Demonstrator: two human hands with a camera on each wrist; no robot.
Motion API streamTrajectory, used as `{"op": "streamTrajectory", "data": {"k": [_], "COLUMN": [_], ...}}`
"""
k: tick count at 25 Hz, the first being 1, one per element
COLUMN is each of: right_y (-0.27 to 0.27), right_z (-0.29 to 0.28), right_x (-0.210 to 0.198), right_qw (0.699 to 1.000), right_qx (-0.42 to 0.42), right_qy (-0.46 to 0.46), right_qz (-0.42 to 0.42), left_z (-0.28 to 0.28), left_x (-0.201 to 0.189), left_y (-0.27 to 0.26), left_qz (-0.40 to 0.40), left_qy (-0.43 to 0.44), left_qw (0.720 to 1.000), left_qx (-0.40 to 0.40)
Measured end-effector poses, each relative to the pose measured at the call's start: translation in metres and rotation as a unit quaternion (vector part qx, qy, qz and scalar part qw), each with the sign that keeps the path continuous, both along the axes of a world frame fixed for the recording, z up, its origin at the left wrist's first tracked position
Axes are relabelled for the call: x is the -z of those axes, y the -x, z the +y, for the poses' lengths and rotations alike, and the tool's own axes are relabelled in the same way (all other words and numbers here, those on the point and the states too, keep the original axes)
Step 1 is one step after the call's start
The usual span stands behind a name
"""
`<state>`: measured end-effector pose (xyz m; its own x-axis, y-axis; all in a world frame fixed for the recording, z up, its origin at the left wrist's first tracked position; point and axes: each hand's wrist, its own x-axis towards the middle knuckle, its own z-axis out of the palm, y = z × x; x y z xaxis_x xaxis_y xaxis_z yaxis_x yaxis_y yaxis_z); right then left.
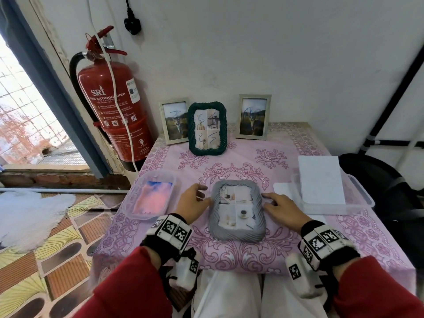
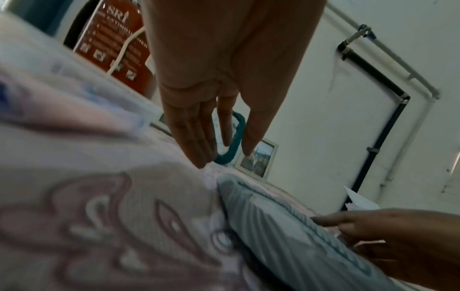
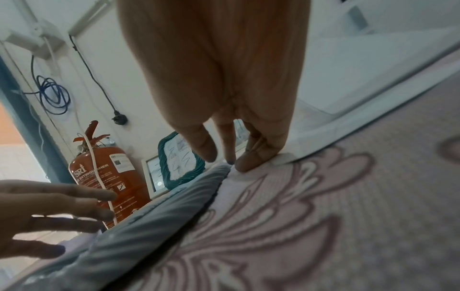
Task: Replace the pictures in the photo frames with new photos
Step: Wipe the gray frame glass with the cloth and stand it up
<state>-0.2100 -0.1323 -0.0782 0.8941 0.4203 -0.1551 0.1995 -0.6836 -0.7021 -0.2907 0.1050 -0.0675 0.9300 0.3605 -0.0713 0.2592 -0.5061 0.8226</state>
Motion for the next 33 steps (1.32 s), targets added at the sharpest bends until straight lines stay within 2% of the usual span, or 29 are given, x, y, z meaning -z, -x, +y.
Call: {"op": "streamTrajectory", "data": {"k": [2, 5, 7, 10, 12, 16, 24, 33], "right_y": [0.002, 0.005, 0.004, 0.001, 0.002, 0.003, 0.001, 0.004], "right_z": [0.001, -0.001, -0.002, -0.004, -0.006, -0.007, -0.012, -0.015], "right_x": [0.003, 0.006, 0.006, 0.005, 0.006, 0.01, 0.015, 0.015], "right_qw": [1.0, 1.0, 1.0, 0.999, 0.997, 0.993, 0.985, 0.97], "right_qx": [0.002, 0.0, 0.005, 0.007, 0.014, 0.035, 0.055, 0.072], "right_qy": [0.002, 0.014, -0.006, -0.044, -0.067, -0.097, -0.15, -0.212], "right_qz": [0.015, 0.014, 0.018, 0.029, 0.035, 0.048, 0.064, 0.099], "left_z": [-0.009, -0.012, -0.01, -0.011, -0.016, -0.02, -0.034, -0.038], "left_x": [0.014, 0.024, 0.025, 0.02, 0.016, 0.014, 0.006, -0.007], "left_y": [-0.001, 0.0, 0.001, 0.004, 0.006, 0.012, 0.009, 0.004], "left_qz": [0.027, 0.018, 0.027, 0.048, 0.038, 0.009, -0.009, -0.009], "left_qy": [0.006, 0.031, 0.104, 0.242, 0.294, 0.326, 0.427, 0.417], "left_qw": [1.0, 0.999, 0.993, 0.967, 0.954, 0.944, 0.904, 0.909], "left_qx": [-0.003, -0.032, -0.05, -0.058, -0.049, -0.037, -0.012, 0.013]}}
